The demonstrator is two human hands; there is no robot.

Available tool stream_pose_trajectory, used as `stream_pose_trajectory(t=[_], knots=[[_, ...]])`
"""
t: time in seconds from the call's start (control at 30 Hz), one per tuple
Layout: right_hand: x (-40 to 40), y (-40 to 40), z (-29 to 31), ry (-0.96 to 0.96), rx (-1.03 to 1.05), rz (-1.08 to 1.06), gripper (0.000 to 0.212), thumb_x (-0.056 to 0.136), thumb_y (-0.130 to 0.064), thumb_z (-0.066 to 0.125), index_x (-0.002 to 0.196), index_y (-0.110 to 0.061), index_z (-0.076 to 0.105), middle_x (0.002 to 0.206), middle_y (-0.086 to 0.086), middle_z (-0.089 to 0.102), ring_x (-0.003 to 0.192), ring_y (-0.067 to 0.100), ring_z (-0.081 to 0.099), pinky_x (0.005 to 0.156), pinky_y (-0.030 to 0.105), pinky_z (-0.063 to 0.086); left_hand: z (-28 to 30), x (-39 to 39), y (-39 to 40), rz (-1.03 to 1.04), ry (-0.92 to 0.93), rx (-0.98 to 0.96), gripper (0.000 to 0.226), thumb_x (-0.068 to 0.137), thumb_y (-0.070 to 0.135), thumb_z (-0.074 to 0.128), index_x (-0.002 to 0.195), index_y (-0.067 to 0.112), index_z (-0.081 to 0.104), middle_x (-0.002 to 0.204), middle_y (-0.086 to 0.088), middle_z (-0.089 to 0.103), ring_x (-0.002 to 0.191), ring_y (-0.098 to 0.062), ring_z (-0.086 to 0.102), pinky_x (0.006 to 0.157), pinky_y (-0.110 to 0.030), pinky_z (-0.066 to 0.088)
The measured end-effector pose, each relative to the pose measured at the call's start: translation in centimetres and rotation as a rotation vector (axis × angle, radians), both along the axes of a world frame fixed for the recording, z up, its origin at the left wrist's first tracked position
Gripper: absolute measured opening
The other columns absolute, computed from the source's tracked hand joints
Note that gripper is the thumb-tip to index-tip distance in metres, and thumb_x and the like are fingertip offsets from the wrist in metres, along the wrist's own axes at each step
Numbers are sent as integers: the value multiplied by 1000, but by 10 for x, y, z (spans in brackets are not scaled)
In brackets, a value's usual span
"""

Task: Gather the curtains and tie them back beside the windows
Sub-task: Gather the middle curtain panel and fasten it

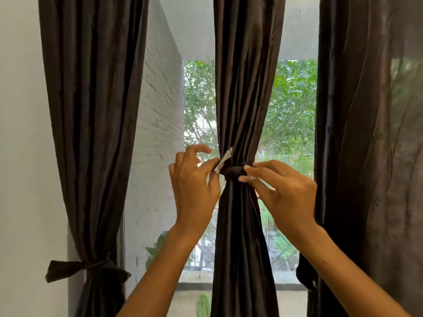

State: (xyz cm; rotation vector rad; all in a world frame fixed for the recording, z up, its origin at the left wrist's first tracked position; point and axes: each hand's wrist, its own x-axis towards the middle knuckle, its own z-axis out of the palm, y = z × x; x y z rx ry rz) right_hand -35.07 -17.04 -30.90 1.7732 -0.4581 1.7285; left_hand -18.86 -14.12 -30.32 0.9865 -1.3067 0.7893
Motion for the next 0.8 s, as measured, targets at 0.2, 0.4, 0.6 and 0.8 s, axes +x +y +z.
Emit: stream_pose_trajectory(t=[0.2, 0.4, 0.6, 0.8], knots=[[-11, 6, -4, -65, 337, 287, 15, 75, -30, 75, 81, -16, 75, 74, -5, 64, 78, 13, 57, 70, 29, 45, -3, 11, -1, -3, 98, -72, 9, 85, 11, 67, 90, 15, 74, 102, 0, 58, 87, -14, 45, 76, -23, 22], [-27, 5, -9, -163, 627, 418, 11, 76, -29, 74, 75, -19, 70, 82, -8, 70, 84, 3, 63, 70, 13, 44, -12, 11, -8, -35, 105, -127, 13, 83, 7, 67, 92, 13, 73, 100, -2, 57, 86, -18, 47, 75, -27, 29], [-6, 4, -8, -66, 469, 290, 2, 92, -17, 62, 91, -17, 61, 93, -5, 60, 87, 10, 60, 70, 28, 55, -15, 12, -1, -73, 11, -153, 34, 77, -7, 66, 104, 12, 71, 101, -3, 58, 88, -19, 47, 72, -31, 43], [7, -1, -8, -15, 404, 239, 7, 90, -12, 58, 93, -18, 61, 84, -7, 56, 77, 17, 58, 59, 41, 51, -13, 14, 6, -115, -36, -134, 32, 82, 0, 64, 110, 14, 69, 104, -2, 58, 94, -13, 46, 80, -25, 42]])
